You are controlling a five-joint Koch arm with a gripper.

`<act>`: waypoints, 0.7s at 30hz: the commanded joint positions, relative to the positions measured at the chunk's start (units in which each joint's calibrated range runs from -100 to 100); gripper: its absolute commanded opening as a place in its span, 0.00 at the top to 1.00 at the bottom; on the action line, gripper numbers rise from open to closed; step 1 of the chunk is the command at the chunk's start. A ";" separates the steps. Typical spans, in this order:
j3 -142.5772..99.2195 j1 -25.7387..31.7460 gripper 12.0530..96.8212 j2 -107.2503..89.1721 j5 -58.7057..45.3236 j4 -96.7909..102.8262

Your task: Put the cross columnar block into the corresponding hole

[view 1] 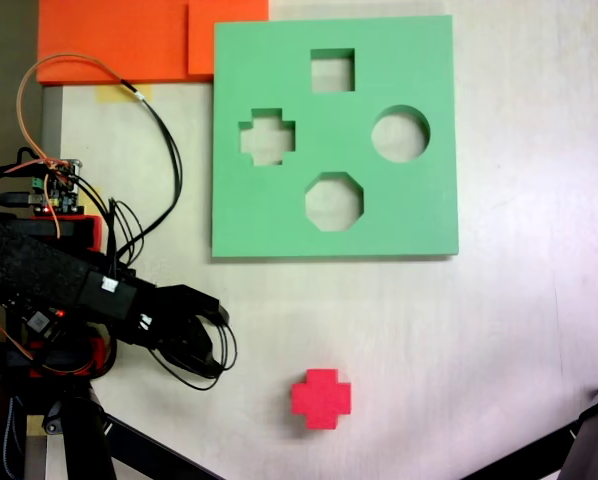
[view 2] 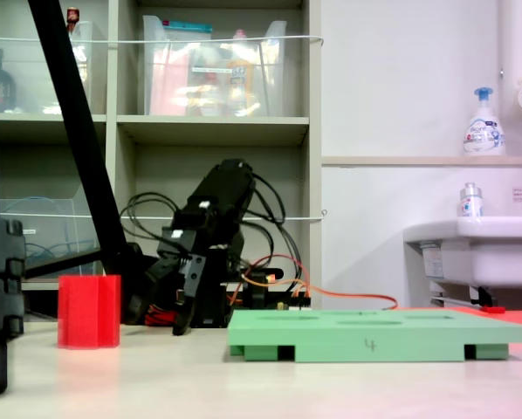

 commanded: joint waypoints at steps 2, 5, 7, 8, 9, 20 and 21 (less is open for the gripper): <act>10.97 0.20 0.67 -0.41 1.03 -23.73; 22.24 0.59 0.61 -0.41 3.32 -32.59; 30.81 1.32 0.52 -0.41 4.05 -37.50; 35.80 1.51 0.49 -0.41 4.30 -40.59; 41.18 1.86 0.45 0.57 4.35 -43.96; 70.79 2.83 0.08 37.16 4.35 -50.79; 72.98 2.78 0.08 40.93 4.15 -50.70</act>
